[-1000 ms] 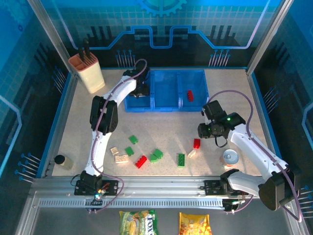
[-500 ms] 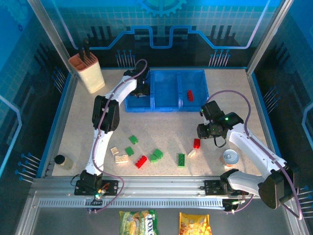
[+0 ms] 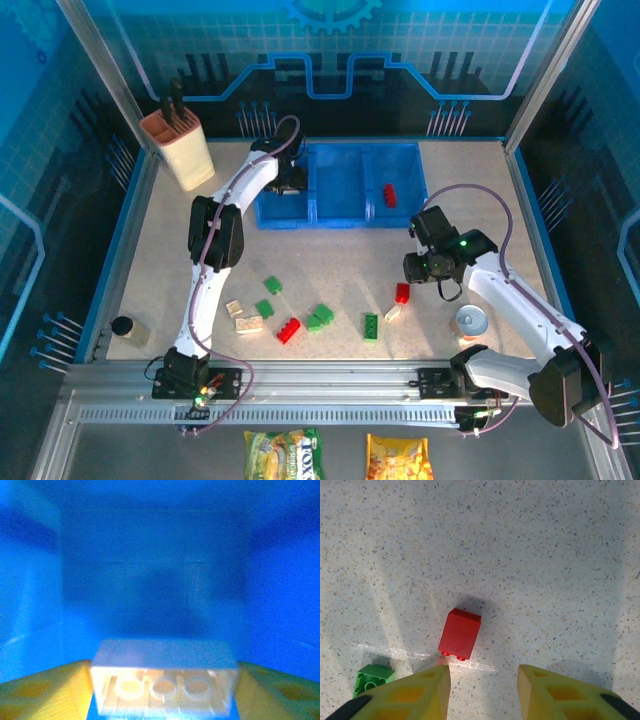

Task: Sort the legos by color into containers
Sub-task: Place the lego in the container.

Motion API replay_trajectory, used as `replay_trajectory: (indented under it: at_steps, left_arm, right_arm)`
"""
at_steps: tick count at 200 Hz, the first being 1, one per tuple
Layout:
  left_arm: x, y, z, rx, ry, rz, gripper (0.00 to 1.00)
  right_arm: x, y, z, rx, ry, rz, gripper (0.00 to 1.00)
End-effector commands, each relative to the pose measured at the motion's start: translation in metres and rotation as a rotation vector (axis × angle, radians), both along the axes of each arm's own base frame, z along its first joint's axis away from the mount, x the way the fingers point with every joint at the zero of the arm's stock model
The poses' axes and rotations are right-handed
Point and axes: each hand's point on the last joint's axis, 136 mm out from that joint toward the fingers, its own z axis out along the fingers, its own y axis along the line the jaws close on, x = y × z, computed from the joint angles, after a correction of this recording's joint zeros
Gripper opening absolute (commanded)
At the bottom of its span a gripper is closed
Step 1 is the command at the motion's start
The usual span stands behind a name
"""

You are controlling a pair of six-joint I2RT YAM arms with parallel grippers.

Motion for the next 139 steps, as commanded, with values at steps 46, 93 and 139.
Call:
replay_trajectory:
  at_steps: [46, 93, 139]
  left_arm:
    - [-0.009, 0.003, 0.068, -0.022, -0.074, -0.021, 0.76]
    - [-0.039, 0.005, 0.116, -0.075, -0.124, -0.024, 0.76]
    - [-0.092, 0.008, 0.142, -0.144, -0.103, -0.049, 0.76]
  right_arm:
    - [-0.005, 0.0, 0.005, -0.005, 0.0, 0.005, 0.41]
    - [-0.005, 0.0, 0.01, 0.007, -0.016, -0.013, 0.42]
    - [-0.01, -0.004, 0.012, 0.018, -0.009, -0.061, 0.44]
